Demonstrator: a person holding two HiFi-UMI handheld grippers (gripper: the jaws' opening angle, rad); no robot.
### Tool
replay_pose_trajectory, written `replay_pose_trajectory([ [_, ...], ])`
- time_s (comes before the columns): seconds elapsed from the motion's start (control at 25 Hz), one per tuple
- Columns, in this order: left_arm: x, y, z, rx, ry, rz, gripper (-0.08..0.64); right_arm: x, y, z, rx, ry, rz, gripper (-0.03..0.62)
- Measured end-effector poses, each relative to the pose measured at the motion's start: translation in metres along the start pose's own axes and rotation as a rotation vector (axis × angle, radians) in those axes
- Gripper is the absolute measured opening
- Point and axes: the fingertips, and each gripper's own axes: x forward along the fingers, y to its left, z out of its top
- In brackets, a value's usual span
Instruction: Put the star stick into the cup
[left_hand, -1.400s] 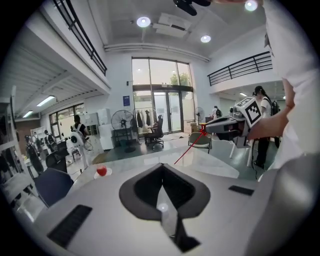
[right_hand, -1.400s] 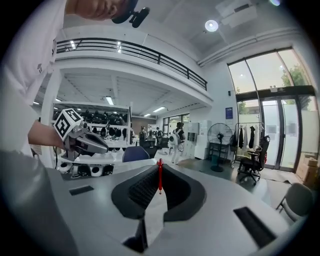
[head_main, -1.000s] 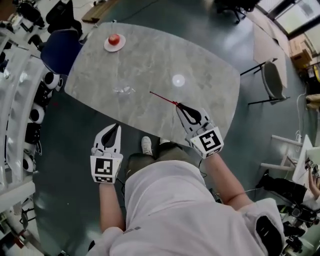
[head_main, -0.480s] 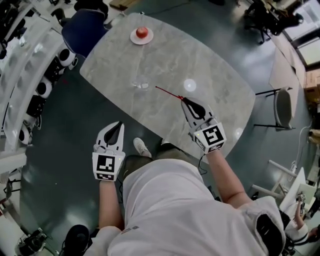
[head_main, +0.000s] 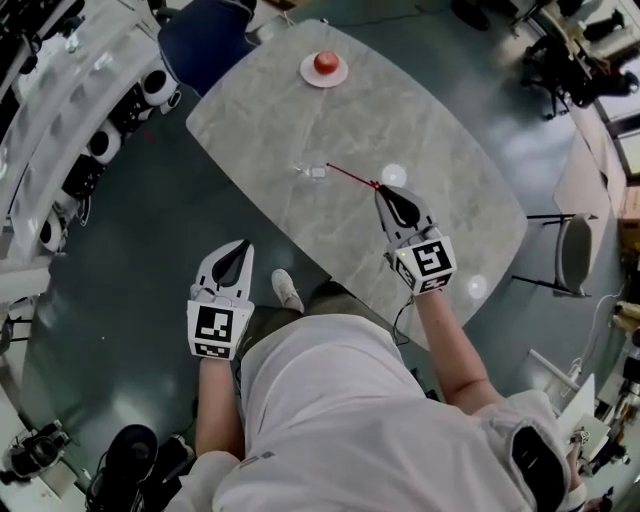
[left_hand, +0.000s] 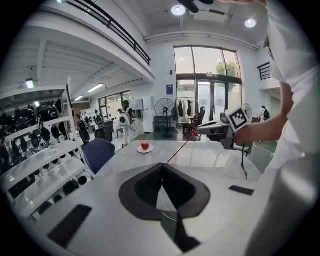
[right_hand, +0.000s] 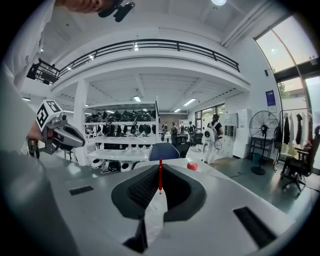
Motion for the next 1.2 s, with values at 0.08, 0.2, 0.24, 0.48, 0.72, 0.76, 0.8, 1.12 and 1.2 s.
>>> replay_pose_trajectory([
  [0.08, -0.002, 0.003, -0.002, -0.005, 0.006, 0.017, 0.002, 0.009, -0.002, -0.004, 0.004, 0.006, 0.009, 0.026],
  [0.2, -0.007, 0.007, -0.006, -0.016, 0.014, 0.046, 0.002, 0.02, -0.002, -0.013, 0.011, 0.018, 0.025, 0.026],
  [0.24, -0.009, 0.009, -0.007, -0.019, 0.017, 0.055, 0.002, 0.024, -0.001, -0.016, 0.013, 0.023, 0.031, 0.028],
  [0.48, -0.02, 0.017, -0.02, -0.048, 0.046, 0.1, 0.002, 0.05, 0.004, -0.029, 0.009, 0.051, 0.071, 0.026],
  [0.72, -0.027, 0.019, -0.03, -0.063, 0.069, 0.136, 0.002, 0.067, 0.004, -0.049, 0.012, 0.081, 0.086, 0.028],
  [0.76, -0.029, 0.019, -0.032, -0.064, 0.072, 0.14, 0.002, 0.069, 0.004, -0.052, 0.014, 0.085, 0.086, 0.028],
  [0.8, -0.03, 0.019, -0.033, -0.067, 0.076, 0.144, 0.002, 0.071, 0.003, -0.054, 0.016, 0.088, 0.086, 0.028],
  [1.12, -0.04, 0.017, -0.042, -0.087, 0.089, 0.179, 0.002, 0.077, 0.004, -0.069, 0.015, 0.106, 0.085, 0.028],
  [1.2, -0.04, 0.017, -0.043, -0.092, 0.093, 0.181, 0.002, 0.079, 0.004, -0.07, 0.016, 0.105, 0.085, 0.028],
])
